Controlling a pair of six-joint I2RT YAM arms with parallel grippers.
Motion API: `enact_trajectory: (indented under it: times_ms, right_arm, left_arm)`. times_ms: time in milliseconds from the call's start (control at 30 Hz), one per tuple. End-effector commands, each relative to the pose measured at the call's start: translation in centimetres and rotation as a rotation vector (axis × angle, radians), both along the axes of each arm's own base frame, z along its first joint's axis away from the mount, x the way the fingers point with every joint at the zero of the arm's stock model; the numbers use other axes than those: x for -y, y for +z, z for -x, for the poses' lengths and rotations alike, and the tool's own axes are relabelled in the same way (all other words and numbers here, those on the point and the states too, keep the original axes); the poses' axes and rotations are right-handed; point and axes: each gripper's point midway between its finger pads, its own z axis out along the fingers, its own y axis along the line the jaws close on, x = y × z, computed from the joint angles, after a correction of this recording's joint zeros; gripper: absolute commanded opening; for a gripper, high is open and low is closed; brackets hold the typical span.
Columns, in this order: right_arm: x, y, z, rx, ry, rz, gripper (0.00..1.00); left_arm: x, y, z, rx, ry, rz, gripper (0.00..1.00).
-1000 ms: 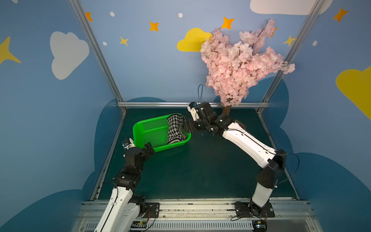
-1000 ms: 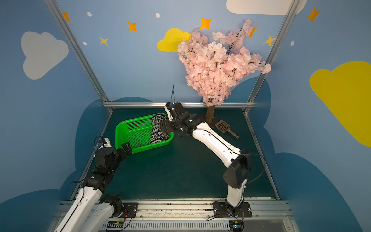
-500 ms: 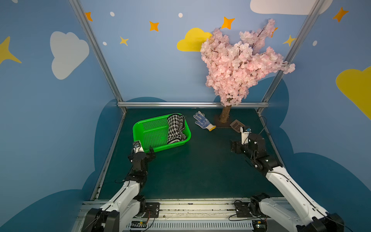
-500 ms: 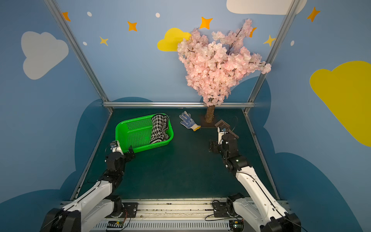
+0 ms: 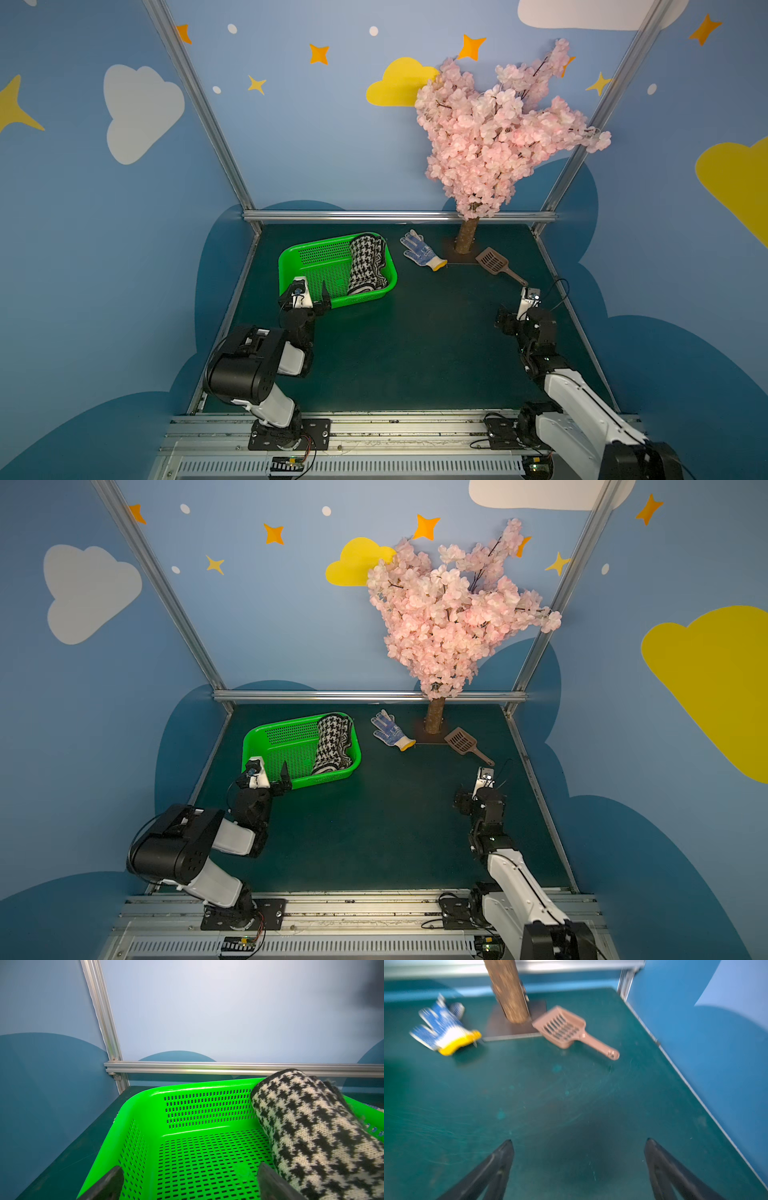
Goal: Roll up the scarf and place it into the basket
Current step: Reset both arms
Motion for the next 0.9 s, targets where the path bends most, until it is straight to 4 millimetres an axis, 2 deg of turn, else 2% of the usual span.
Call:
enact_trajectory:
  times_ms: [0, 33, 167, 333, 467, 633, 767, 867]
  right_arm:
    - [-1.1, 1.8, -3.0, 0.080, 0.054, -0.004, 0.98]
    - [-1.6, 1.7, -3.4, 0.070, 0.086, 0.010, 0.98]
    - [-1.0, 1.6, -5.4, 0.085, 0.060, 0.028, 0.98]
    - [-1.0, -0.5, -6.5, 0.086, 0.061, 0.014, 0.98]
    - [-0.5, -0.9, -7.6, 0.111, 0.021, 0.002, 0.98]
    - [-0.5, -1.4, -7.5, 0.049, 0.031, 0.002, 0.98]
    - [-0.5, -1.3, -7.5, 0.052, 0.033, 0.002, 0.97]
    - [-0.6, -1.2, -7.5, 0.053, 0.034, 0.002, 0.98]
  left_arm:
    - [-0.1, -4.0, 0.2, -0.175, -0.004, -0.072, 1.00]
    - [-0.1, -3.9, 0.1, -0.172, -0.006, -0.072, 1.00]
    - [-0.1, -4.0, 0.1, -0.174, -0.005, -0.074, 1.00]
    - [-0.1, -3.9, 0.1, -0.171, -0.005, -0.074, 1.00]
    - [-0.2, -4.0, 0.0, -0.178, -0.001, -0.074, 1.00]
    - [-0.1, -4.1, -0.1, -0.187, -0.002, -0.074, 1.00]
    - [-0.8, -4.6, -1.1, -0.254, 0.012, -0.041, 1.00]
    - [-0.9, -4.5, -1.0, -0.243, 0.010, -0.037, 1.00]
